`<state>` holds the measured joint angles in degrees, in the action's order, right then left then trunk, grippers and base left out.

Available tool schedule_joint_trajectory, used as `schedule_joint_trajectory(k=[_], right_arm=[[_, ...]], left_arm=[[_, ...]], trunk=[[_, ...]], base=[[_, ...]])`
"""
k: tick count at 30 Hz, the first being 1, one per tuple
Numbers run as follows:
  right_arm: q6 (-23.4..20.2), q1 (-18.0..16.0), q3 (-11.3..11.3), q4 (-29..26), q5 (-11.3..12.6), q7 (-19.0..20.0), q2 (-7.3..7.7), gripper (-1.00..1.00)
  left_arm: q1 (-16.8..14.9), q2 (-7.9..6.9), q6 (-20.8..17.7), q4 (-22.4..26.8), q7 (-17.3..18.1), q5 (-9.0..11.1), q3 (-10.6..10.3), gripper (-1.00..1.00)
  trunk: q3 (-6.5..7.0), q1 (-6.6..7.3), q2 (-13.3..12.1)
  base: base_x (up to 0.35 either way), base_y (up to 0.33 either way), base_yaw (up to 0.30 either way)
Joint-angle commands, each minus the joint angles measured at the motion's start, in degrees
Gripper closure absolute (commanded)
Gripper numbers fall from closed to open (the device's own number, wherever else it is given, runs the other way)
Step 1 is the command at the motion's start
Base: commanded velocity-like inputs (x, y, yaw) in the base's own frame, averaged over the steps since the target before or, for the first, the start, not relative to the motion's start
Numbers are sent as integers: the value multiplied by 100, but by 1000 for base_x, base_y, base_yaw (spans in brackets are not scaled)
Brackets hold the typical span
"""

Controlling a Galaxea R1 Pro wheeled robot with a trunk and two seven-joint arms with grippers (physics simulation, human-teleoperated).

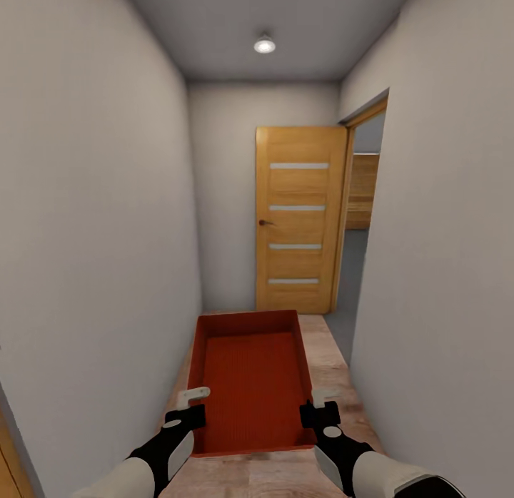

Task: Move the two storage containers from the living room to the garage. In the garage, place one container on the floor and stack the other container on top of it (either order is fine).

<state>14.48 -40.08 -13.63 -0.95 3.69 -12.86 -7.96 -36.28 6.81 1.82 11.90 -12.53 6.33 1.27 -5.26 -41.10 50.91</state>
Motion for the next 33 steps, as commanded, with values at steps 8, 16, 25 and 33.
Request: schedule_joint_trajectory(k=[8, 16, 25, 33], right_arm=[[-7, -3, 475, 16, 18, 29, -4, 100], [-7, -5, 475, 16, 18, 29, -4, 100], [-12, -5, 475, 16, 18, 29, 0, 100], [-15, -6, 475, 16, 18, 29, 5, 100]], left_arm=[[-2, -347, 82, 20, 383, 17, -76, 100], [-2, -347, 82, 16, 383, 20, -81, 100], [-2, -347, 82, 14, 383, 25, -78, 100], [-2, -347, 82, 15, 383, 26, -80, 100]], trunk=[[-9, -5, 7], [-9, -5, 7], [-9, -5, 7], [-9, -5, 7]], base=[[332, 0, 0], [332, 0, 0], [332, 0, 0], [332, 0, 0]])
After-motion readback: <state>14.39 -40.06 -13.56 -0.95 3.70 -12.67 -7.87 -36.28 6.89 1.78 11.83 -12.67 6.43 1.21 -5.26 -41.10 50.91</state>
